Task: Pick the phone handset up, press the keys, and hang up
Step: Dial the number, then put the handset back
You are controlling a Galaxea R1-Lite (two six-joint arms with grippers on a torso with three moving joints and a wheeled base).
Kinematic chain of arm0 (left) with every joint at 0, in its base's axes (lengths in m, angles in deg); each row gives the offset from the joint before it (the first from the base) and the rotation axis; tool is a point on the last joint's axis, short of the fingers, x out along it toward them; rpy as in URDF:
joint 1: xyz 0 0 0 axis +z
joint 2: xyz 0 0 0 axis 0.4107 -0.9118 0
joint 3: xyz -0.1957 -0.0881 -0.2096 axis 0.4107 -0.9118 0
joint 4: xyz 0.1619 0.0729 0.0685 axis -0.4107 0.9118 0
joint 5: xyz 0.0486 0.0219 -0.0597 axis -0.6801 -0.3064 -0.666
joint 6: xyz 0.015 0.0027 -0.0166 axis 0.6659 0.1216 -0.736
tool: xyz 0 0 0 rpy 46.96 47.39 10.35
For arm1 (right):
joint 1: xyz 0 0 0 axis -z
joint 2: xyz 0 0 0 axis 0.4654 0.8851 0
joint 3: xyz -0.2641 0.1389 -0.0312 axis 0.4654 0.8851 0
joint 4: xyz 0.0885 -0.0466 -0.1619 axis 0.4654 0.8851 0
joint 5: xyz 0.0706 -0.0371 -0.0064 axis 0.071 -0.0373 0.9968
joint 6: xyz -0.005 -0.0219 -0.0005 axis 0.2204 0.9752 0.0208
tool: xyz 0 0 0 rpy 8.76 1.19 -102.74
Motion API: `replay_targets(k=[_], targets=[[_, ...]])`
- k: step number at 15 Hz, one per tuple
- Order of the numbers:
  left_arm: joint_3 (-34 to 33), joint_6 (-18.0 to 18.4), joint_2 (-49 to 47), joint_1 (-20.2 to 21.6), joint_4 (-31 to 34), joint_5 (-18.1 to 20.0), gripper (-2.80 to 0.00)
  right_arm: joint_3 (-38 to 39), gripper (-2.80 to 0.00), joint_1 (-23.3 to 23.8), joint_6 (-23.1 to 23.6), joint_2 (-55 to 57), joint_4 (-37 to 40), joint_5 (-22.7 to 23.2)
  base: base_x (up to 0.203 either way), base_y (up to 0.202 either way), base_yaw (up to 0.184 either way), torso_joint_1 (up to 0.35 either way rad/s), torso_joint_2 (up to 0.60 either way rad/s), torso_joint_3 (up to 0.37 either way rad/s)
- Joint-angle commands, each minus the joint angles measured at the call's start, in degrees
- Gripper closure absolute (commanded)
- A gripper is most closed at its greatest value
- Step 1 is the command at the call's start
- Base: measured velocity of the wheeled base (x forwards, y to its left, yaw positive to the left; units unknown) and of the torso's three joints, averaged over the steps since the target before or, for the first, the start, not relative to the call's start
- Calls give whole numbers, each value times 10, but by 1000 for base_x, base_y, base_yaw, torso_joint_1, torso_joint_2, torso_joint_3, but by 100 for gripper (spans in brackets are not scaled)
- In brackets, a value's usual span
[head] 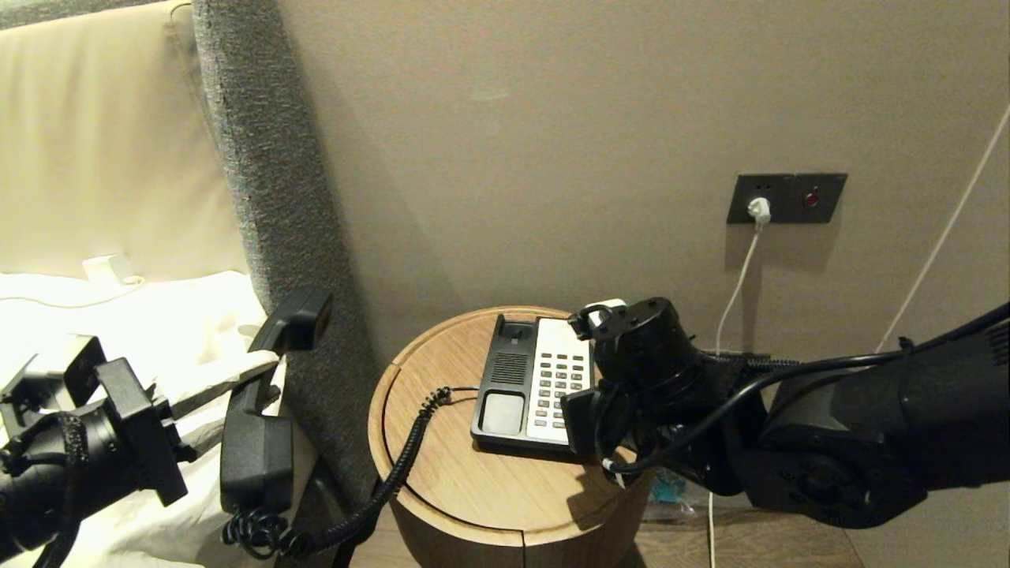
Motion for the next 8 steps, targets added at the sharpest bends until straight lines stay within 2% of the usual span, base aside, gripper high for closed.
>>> replay_targets(k=[1, 4, 6, 8], targets=[[-6, 26, 3, 0, -2, 2, 0, 3, 0, 12, -3, -32, -2, -2, 0, 0, 0, 0, 0, 0], [-11, 94, 25, -16, 3, 9, 0, 4, 0, 18, -32, -61, -1, 0, 0, 0, 0, 0, 0, 0], [4, 125, 21, -87, 13, 11, 0, 9, 0, 23, -42, -80, -3, 4, 0, 0, 0, 0, 0, 0], [64, 173, -10, -138, 69, 8, 0, 10, 0, 32, -46, -99, -3, 9, 0, 0, 0, 0, 0, 0]])
